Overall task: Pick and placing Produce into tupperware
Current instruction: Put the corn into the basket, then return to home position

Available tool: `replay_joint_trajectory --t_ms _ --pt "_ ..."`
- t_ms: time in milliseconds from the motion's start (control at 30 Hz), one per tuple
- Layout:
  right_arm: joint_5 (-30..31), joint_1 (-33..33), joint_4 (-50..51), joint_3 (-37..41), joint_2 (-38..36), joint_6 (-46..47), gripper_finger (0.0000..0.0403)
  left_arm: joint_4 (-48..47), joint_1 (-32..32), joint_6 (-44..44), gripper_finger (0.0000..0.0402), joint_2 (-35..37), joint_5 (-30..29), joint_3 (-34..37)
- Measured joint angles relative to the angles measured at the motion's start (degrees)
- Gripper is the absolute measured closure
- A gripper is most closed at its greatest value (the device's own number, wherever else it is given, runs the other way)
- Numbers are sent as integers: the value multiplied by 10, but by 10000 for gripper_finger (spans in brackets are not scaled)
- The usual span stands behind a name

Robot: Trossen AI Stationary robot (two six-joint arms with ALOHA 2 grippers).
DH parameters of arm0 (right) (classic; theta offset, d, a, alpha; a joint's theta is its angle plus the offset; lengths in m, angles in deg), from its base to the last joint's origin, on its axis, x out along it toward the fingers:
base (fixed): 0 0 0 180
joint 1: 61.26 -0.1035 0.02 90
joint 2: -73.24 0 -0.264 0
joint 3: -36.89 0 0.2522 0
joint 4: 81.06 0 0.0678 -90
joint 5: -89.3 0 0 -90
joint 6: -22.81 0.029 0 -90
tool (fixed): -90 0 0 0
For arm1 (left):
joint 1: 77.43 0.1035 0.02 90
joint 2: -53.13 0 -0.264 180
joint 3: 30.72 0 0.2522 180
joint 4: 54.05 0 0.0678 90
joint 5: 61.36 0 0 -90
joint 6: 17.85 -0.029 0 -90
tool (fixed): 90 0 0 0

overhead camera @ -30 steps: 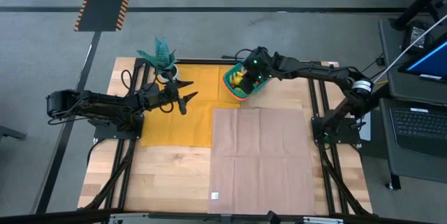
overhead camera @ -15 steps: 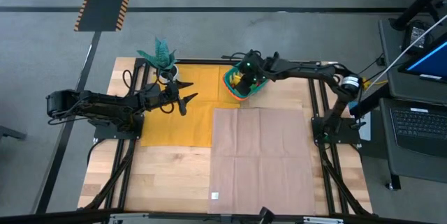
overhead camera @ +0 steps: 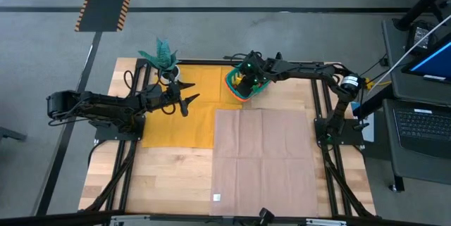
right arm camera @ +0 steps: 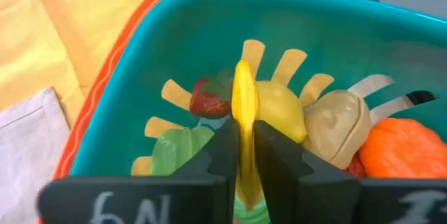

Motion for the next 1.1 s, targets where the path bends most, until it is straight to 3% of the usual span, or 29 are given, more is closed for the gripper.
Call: replay_joint_trajectory --t_ms 133,500,667,1100 --pt "0 0 0 0 0 -6 317 0 0 0 175 0 0 0" --pt "0 0 -10 0 -4 -13 175 1 0 -3 175 1 0 0" --pt "0 0 -9 0 -4 -5 156 0 -7 -9 175 29 0 0" --pt "0 -1 -11 0 -4 12 153 -78 -63 5 175 149 0 0"
